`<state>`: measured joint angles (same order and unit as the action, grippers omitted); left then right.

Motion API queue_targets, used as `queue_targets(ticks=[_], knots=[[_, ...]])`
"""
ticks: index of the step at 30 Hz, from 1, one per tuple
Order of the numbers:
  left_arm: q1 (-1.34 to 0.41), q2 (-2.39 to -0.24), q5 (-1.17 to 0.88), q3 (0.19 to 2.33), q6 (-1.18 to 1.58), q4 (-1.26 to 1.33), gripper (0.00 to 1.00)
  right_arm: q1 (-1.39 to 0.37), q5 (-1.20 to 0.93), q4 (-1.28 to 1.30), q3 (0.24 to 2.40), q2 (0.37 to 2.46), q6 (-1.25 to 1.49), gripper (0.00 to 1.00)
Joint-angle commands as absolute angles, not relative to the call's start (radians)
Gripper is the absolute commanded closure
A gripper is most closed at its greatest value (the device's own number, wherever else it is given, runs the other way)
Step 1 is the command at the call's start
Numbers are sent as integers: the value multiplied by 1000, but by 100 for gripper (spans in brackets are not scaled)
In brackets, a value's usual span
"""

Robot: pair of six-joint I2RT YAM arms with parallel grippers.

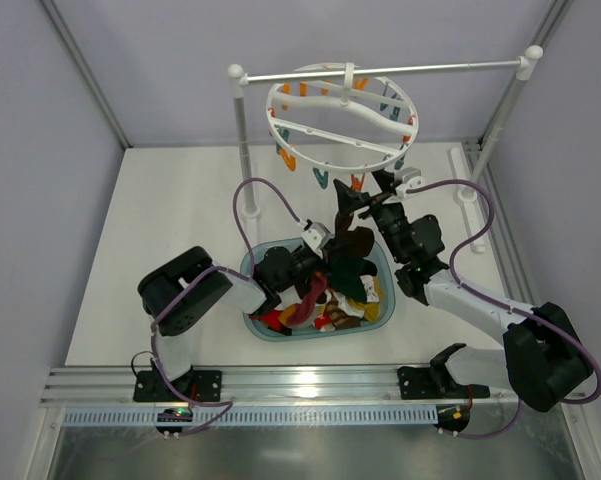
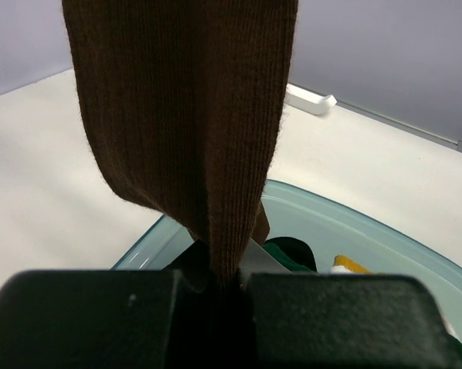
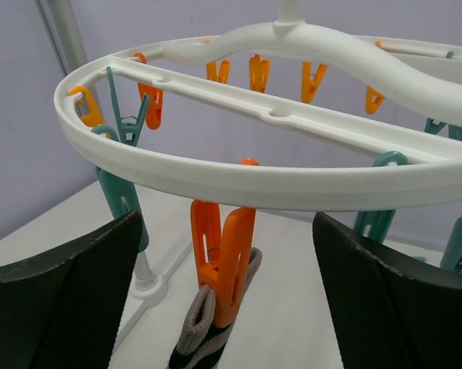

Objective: Remove the socks clipped to the hanger

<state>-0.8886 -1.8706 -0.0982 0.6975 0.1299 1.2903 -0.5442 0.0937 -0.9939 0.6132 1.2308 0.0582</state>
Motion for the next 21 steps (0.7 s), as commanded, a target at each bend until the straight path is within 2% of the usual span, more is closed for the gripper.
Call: queue_targets(ticks=[1,11,21], knots=[[-885,-1873,-98,715,124,1427,100,-552,115,-1025,660,1226,60,1],[-887,-1871,-100,715,126,1427,100,-575,181,-1063,641,1224,20,0],[-885,-1873,-106,713,132,1430,100,-635,301,-1077,638,1224,-104,6]])
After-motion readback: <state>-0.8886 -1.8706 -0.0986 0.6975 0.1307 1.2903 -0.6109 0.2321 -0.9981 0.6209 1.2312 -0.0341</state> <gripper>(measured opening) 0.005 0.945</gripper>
